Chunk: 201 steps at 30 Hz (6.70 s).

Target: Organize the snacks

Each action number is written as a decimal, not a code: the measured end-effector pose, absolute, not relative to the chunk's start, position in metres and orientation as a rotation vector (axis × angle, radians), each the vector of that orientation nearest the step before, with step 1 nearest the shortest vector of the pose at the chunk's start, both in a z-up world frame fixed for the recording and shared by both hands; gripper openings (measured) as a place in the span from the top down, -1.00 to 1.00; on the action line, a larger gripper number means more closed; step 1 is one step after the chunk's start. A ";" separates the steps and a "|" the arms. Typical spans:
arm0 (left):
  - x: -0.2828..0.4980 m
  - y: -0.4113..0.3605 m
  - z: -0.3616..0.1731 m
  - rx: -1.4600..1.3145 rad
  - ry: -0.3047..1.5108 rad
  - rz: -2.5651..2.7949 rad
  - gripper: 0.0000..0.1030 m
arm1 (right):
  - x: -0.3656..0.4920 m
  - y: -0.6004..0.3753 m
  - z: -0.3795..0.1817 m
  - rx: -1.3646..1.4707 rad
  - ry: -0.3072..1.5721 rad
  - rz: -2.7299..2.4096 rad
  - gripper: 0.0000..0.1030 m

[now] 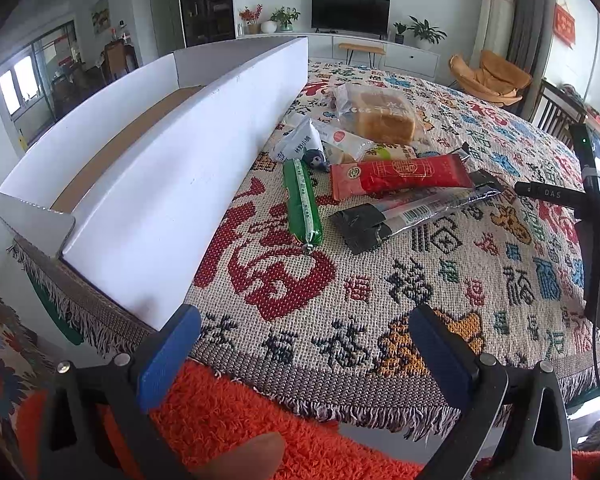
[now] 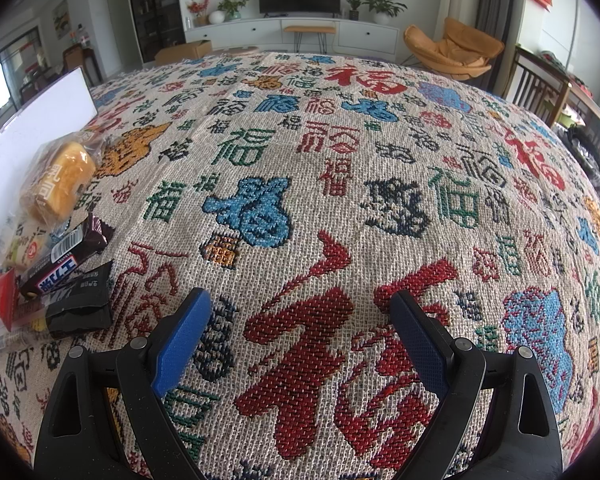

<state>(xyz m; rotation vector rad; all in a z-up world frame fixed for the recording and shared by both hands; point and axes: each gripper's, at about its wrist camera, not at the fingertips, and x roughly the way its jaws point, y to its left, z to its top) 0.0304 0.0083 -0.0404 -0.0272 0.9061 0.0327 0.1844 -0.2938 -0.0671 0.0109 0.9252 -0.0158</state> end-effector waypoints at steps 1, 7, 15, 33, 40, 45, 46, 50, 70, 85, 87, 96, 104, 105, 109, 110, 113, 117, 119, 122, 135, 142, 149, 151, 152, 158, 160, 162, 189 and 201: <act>0.030 0.009 -0.040 -0.028 0.906 0.032 -0.99 | 0.184 -0.294 -0.067 0.011 0.925 -0.016 -0.81; 0.030 0.008 -0.040 -0.027 0.910 0.032 -0.99 | 0.184 -0.294 -0.067 0.011 0.925 -0.016 -0.81; 0.030 0.008 -0.040 -0.028 0.910 0.032 -0.99 | 0.184 -0.294 -0.067 0.011 0.925 -0.016 -0.81; 0.031 0.009 -0.041 -0.028 0.910 0.033 -0.99 | 0.184 -0.294 -0.067 0.011 0.925 -0.016 -0.81; 0.030 0.009 -0.041 -0.027 0.911 0.036 -0.99 | 0.184 -0.293 -0.067 0.011 0.925 -0.016 -0.81; 0.029 0.009 -0.041 -0.027 0.914 0.036 -0.99 | 0.184 -0.294 -0.067 0.011 0.925 -0.016 -0.81; 0.029 0.008 -0.040 -0.026 0.914 0.037 -0.99 | 0.184 -0.293 -0.067 0.011 0.925 -0.016 -0.81; 0.030 0.009 -0.041 -0.028 0.916 0.037 -0.99 | 0.184 -0.294 -0.067 0.011 0.925 -0.016 -0.81; 0.030 0.007 -0.042 -0.021 0.921 0.040 -0.99 | 0.184 -0.293 -0.067 0.011 0.925 -0.016 -0.81; 0.033 0.007 -0.043 -0.023 0.924 0.039 -0.99 | 0.185 -0.294 -0.067 0.011 0.925 -0.016 -0.81; 0.033 0.007 -0.044 -0.024 0.924 0.039 -0.99 | 0.185 -0.294 -0.067 0.011 0.925 -0.016 -0.81; 0.035 0.007 -0.045 -0.025 0.928 0.039 -0.99 | 0.184 -0.293 -0.067 0.011 0.925 -0.016 -0.81; 0.027 0.010 -0.039 -0.021 0.923 0.046 -1.00 | 0.184 -0.294 -0.067 0.011 0.925 -0.016 -0.81; 0.023 0.012 -0.037 -0.021 0.920 0.032 -0.99 | 0.184 -0.294 -0.067 0.011 0.925 -0.016 -0.81; 0.015 0.023 -0.035 -0.063 0.960 -0.049 -1.00 | 0.185 -0.294 -0.067 0.011 0.925 -0.016 -0.81; 0.016 0.025 -0.036 -0.087 0.975 -0.064 -0.99 | 0.185 -0.294 -0.067 0.011 0.925 -0.016 -0.81; 0.025 0.024 -0.038 -0.123 1.009 -0.097 -0.99 | 0.185 -0.294 -0.067 0.011 0.925 -0.016 -0.81; 0.058 0.009 -0.034 -0.116 1.062 -0.106 -0.99 | 0.185 -0.294 -0.067 0.011 0.925 -0.016 -0.81; 0.083 0.008 -0.035 -0.160 1.087 -0.101 -0.99 | 0.185 -0.294 -0.067 0.011 0.925 -0.016 -0.81; 0.117 0.016 -0.045 -0.221 1.114 0.010 -0.99 | 0.185 -0.294 -0.067 0.011 0.925 -0.016 -0.81; 0.161 0.011 -0.077 -0.192 1.110 0.183 -1.00 | 0.185 -0.293 -0.067 0.011 0.925 -0.016 -0.81; 0.167 0.011 -0.075 -0.147 1.167 0.124 -0.95 | 0.184 -0.293 -0.067 0.011 0.925 -0.016 -0.82; 0.155 0.035 -0.063 -0.196 1.057 0.102 0.56 | 0.185 -0.294 -0.068 0.015 0.925 -0.013 -0.82; 0.146 0.039 -0.064 -0.254 1.060 0.066 0.56 | 0.187 -0.296 -0.068 0.014 0.926 0.006 -0.83; 0.141 0.041 -0.064 -0.265 1.065 0.048 0.56 | 0.186 -0.296 -0.067 0.008 0.932 0.042 -0.81; 0.111 0.033 -0.062 -0.247 1.059 0.000 0.56 | 0.152 -0.222 -0.015 -0.039 0.902 0.544 -0.79; 0.107 0.031 -0.059 -0.252 1.051 -0.008 0.56 | 0.148 -0.171 -0.002 -0.140 0.949 0.720 -0.76; 0.099 0.032 -0.054 -0.257 1.044 -0.017 0.56 | 0.149 -0.121 0.000 -0.304 0.970 0.826 -0.73; 0.043 0.122 0.056 -0.411 0.830 -0.033 0.57 | 0.197 -0.031 -0.008 -0.607 1.379 0.745 0.58; 0.036 0.145 0.063 -0.397 0.855 -0.011 0.57 | 0.204 -0.039 -0.007 -0.555 1.343 0.692 0.74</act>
